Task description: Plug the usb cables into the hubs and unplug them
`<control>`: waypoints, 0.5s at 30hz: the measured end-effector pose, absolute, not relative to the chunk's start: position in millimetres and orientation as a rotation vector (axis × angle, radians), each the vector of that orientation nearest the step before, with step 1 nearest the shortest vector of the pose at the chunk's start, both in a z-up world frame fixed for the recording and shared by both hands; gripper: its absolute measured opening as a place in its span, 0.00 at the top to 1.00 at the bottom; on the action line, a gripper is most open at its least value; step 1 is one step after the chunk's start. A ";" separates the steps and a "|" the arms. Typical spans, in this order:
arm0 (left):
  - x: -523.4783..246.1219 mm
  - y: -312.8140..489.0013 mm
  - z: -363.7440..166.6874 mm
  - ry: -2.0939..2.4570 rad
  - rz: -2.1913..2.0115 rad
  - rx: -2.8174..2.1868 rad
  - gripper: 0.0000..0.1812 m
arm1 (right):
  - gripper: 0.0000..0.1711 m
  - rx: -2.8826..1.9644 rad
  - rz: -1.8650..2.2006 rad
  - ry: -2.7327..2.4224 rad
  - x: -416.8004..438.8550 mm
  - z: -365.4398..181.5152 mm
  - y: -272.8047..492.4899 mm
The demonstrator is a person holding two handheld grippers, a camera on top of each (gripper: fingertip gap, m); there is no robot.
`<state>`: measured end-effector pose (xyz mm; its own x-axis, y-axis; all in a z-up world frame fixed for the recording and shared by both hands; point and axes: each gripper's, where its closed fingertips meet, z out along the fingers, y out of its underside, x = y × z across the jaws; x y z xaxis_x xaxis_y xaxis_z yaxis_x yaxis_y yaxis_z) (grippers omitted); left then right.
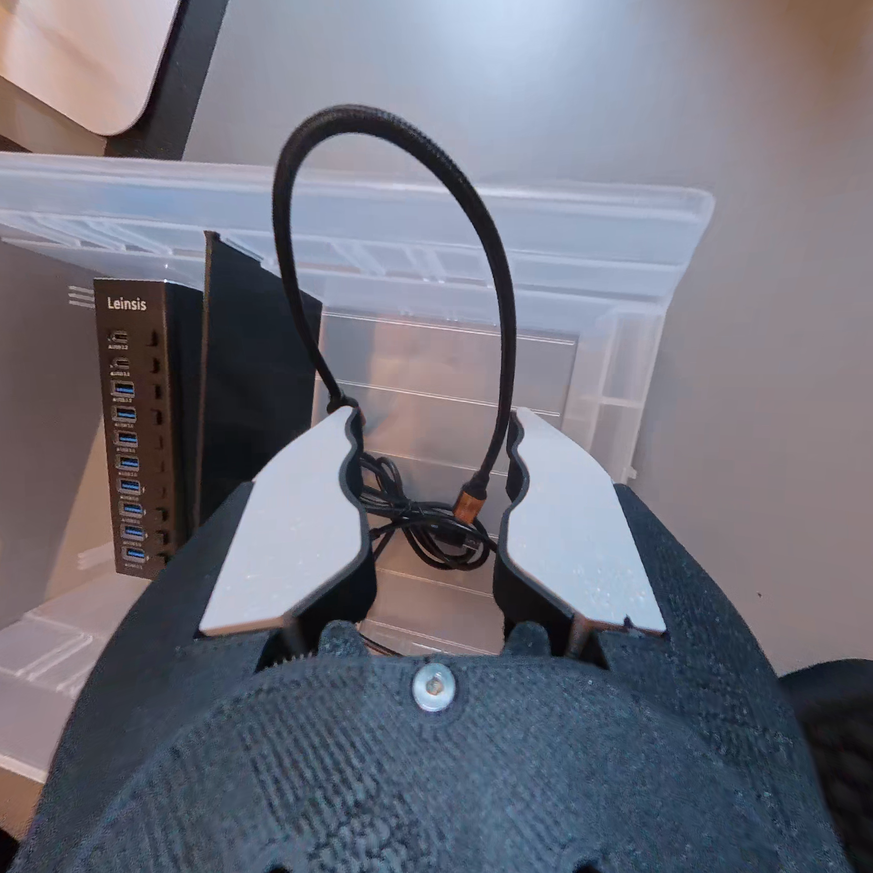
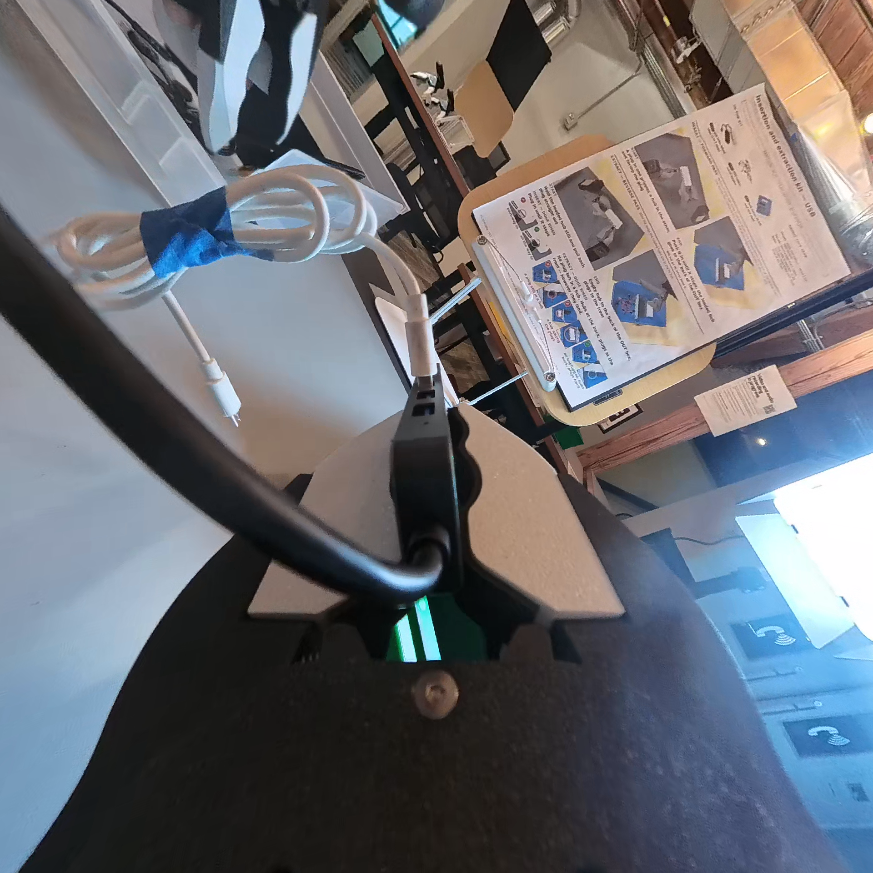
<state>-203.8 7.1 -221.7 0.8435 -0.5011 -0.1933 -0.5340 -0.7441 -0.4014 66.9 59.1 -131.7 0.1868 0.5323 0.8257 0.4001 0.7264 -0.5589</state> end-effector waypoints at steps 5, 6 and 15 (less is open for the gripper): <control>-223.7 23.5 -235.2 0.780 0.322 -2.568 0.64 | 0.93 -0.823 0.111 -1.437 68.7 -132.4 59.2; -226.2 26.8 -236.4 0.766 0.342 -2.556 0.64 | 0.93 -0.824 0.114 -1.441 68.7 -133.0 59.1; -217.4 32.5 -220.7 0.726 0.325 -2.438 1.00 | 0.93 -0.818 0.111 -1.465 69.5 -136.0 57.2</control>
<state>-217.4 32.5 -220.7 0.8233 -0.4253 -0.3759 -0.5636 -0.6905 -0.4533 69.5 57.2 -136.0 0.1522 0.5365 0.8301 0.4052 0.7322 -0.5475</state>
